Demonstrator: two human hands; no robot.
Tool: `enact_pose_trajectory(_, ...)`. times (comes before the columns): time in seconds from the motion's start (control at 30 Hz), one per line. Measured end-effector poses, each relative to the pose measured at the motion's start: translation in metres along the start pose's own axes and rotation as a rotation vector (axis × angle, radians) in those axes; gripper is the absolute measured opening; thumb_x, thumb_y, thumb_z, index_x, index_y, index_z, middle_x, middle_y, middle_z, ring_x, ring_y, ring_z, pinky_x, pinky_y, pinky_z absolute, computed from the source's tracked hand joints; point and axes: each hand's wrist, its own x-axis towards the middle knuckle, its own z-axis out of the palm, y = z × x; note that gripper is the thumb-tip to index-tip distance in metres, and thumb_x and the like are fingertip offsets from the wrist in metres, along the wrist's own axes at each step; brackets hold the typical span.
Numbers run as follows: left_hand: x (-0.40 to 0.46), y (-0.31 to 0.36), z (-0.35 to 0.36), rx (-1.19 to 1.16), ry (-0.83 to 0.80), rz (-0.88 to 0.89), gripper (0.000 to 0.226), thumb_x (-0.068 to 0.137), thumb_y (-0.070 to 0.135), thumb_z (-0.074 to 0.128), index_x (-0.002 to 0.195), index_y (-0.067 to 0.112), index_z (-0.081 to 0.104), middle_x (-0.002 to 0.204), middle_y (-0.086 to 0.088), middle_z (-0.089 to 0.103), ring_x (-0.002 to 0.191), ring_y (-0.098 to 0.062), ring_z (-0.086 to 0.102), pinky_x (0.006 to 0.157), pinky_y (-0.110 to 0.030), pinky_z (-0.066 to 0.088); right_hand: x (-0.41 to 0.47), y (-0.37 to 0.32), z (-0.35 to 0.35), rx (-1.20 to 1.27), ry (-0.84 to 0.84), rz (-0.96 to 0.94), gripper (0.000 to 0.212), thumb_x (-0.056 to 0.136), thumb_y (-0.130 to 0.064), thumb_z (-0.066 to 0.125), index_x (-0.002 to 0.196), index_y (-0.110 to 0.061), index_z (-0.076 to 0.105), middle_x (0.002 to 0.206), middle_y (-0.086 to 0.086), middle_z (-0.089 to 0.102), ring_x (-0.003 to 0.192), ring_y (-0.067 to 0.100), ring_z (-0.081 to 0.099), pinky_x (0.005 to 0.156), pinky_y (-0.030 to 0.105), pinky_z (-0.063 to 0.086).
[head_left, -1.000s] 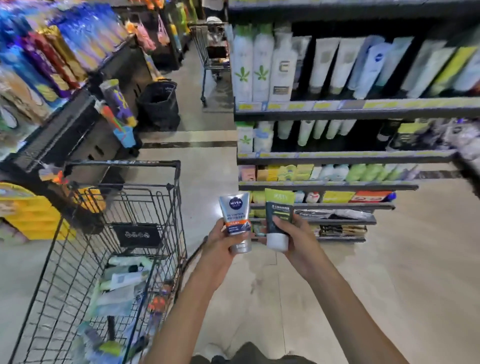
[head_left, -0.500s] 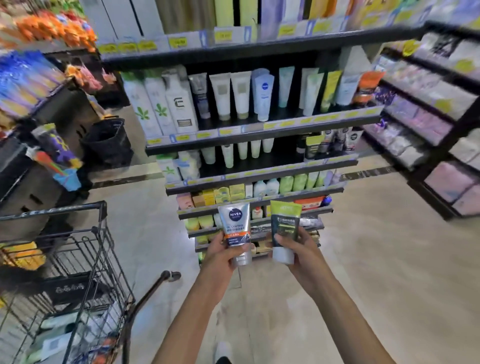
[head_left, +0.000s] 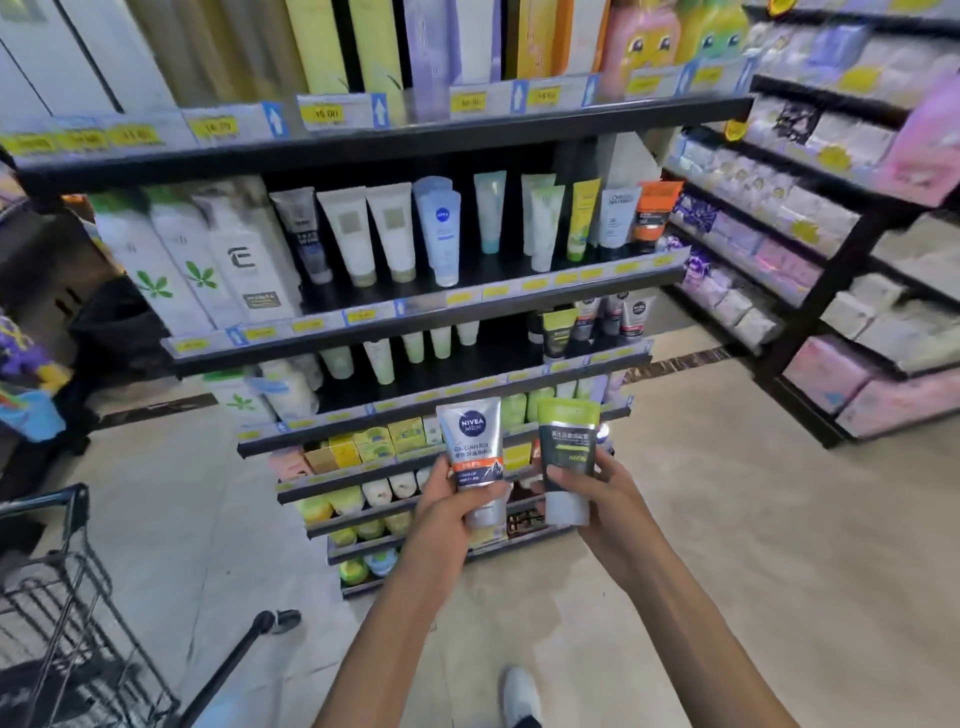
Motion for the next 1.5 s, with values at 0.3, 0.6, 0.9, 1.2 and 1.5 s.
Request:
enact_pose_trajectory(0.3,0.102,-0.003,0.060,0.036,-0.034,-0.026,0.054,0.084,-0.013,0.068,0.129,0.014,0.058,0.110,-0.005,0.077,0.101,-0.020,0.072,0.089,-0.035,0.053,0.073,-0.063,-0.049,-0.022,0.051,-0.041,0.053,0.079,0.003,0.073,0.130,-0.001,0.059,0.119,0.024,0.071,0.095,0.035,0.071,0.071,0.041,0.062)
enact_pose_trajectory(0.6,0.172,-0.012,0.100,0.049,-0.033,-0.056,0.057,0.079,-0.009,0.075,0.128,0.014,0.059,0.118,-0.013,0.074,0.116,-0.035,0.067,0.106,-0.052,0.050,0.138,-0.099,-0.093,-0.036,0.085,-0.016,0.061,0.078,-0.001,0.077,0.135,-0.008,0.057,0.123,0.019,0.072,0.102,0.032,0.073,0.074,0.041,0.061)
enact_pose_trajectory(0.9,0.203,-0.032,0.130,0.056,0.042,-0.044,0.065,0.075,-0.007,0.080,0.132,0.016,0.057,0.119,-0.011,0.074,0.115,-0.032,0.069,0.091,-0.037,0.055,0.191,-0.108,-0.141,-0.071,-0.012,0.039,0.061,0.078,-0.001,0.078,0.135,-0.007,0.057,0.126,0.020,0.071,0.114,0.040,0.068,0.094,0.052,0.056)
enact_pose_trajectory(1.2,0.219,-0.077,0.147,0.082,0.248,-0.070,0.057,0.080,-0.011,0.076,0.128,0.015,0.059,0.112,-0.006,0.075,0.107,-0.022,0.070,0.096,-0.039,0.054,0.243,-0.101,-0.175,-0.145,-0.072,0.175,0.059,0.077,0.000,0.078,0.133,-0.005,0.058,0.121,0.019,0.073,0.110,0.037,0.070,0.105,0.059,0.051)
enact_pose_trajectory(1.5,0.212,-0.117,0.148,0.042,0.418,-0.074,0.062,0.075,-0.003,0.080,0.131,0.015,0.059,0.126,-0.015,0.070,0.122,-0.039,0.063,0.110,-0.056,0.046,0.278,-0.069,-0.179,-0.344,-0.107,0.266,0.058,0.071,-0.006,0.089,0.123,-0.014,0.064,0.117,0.016,0.075,0.109,0.040,0.071,0.102,0.061,0.052)
